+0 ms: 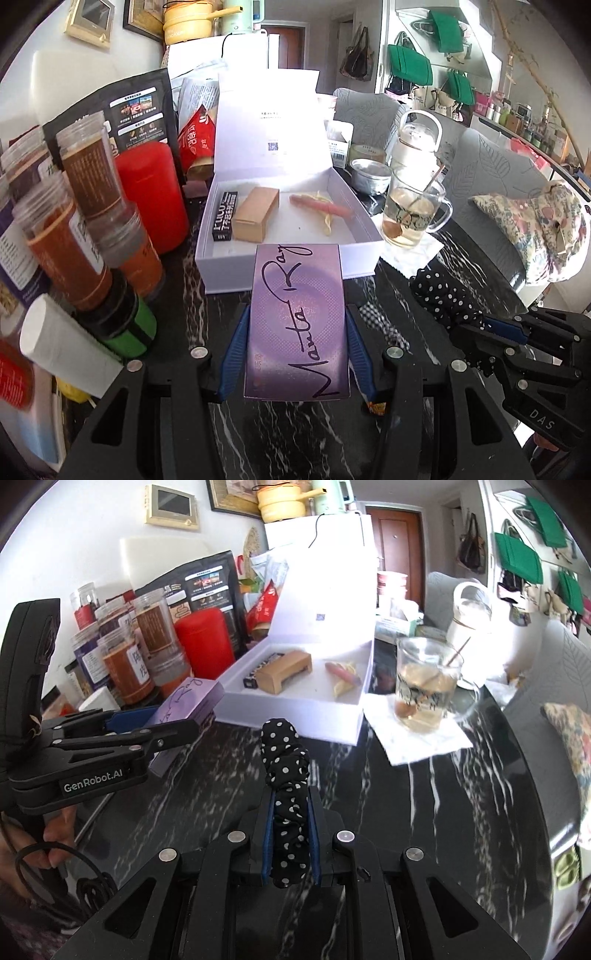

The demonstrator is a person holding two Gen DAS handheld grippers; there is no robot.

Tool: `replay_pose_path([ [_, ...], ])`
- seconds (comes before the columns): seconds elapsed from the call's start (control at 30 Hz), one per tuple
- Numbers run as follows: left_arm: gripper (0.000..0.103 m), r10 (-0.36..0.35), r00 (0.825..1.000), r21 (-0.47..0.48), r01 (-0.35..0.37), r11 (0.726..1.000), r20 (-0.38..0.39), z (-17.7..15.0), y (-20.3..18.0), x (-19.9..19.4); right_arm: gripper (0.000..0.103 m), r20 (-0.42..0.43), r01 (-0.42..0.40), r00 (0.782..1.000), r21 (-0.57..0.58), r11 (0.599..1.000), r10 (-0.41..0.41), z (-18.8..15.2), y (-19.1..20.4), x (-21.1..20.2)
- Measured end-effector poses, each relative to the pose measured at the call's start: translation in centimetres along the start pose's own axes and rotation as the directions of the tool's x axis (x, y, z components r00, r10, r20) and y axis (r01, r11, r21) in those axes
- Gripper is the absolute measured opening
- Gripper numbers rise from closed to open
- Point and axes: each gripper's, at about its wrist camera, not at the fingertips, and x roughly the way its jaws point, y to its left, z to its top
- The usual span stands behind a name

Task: Organize rigid objects
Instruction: 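Carry the purple box with the left tool while the right tool carries the scrunchie into the white box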

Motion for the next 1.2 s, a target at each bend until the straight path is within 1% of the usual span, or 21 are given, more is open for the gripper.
replay_pose_path([
  [0.47, 0.05, -0.007, 0.999, -0.011, 0.007, 1.0, 0.033, 5.1, 1.2, 3.2, 0.016, 0.006, -0.007, 1.0, -0.03, 1.0, 0.007, 5.2, -1.5, 3.2],
  [0.87, 0.05, 0.005, 0.996, -0.005, -0.005, 1.0, 0.085, 9.9, 2.5, 5.8, 0.016, 0.043, 0.003, 0.999, -0.044, 0.999, -0.001, 10.2, -2.8, 5.8],
  [1.07, 0.05, 0.013, 0.993, -0.016, -0.011, 1.0, 0.12, 12.2, 3.2, 7.1, 0.016, 0.06, 0.033, 0.998, -0.042, 0.999, -0.031, 12.8, -3.5, 7.2],
  [1.2, 0.05, 0.011, 0.992, -0.019, -0.009, 1.0, 0.128, 13.5, 3.6, 8.4, 0.016, 0.071, 0.059, 0.996, -0.05, 0.997, -0.055, 14.1, -3.8, 8.3],
])
